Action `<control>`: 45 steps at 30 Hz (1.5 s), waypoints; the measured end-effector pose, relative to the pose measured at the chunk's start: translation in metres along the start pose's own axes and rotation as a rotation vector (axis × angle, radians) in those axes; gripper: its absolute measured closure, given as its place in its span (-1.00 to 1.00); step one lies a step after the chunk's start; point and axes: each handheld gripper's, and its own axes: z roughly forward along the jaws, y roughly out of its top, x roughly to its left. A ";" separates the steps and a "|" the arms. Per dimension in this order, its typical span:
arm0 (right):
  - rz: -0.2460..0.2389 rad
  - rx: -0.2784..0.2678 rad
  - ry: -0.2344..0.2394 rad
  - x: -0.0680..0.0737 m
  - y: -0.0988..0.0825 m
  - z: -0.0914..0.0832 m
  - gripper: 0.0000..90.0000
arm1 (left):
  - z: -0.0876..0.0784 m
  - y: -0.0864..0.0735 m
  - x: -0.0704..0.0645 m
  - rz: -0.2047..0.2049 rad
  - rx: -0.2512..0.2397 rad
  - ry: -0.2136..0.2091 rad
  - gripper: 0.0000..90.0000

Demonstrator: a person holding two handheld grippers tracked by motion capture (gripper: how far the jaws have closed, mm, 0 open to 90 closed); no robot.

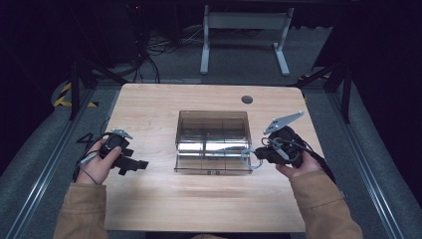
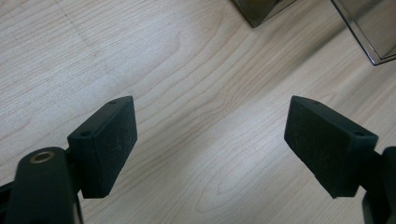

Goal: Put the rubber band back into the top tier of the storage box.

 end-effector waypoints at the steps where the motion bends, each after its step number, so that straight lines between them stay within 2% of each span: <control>1: -0.006 0.001 0.000 0.000 0.003 0.002 0.89 | 0.000 0.000 0.000 0.000 -0.001 -0.001 -0.60; 20: -0.076 0.001 0.030 0.009 0.044 0.022 0.89 | -0.002 -0.001 0.001 -0.005 -0.008 -0.003 -0.60; 34: -0.107 0.003 0.055 0.015 0.064 0.038 0.89 | -0.003 -0.001 0.002 -0.005 -0.010 -0.003 -0.60; 45: -0.114 0.001 0.070 0.019 0.077 0.050 0.89 | -0.004 -0.001 0.001 -0.006 -0.017 -0.005 -0.60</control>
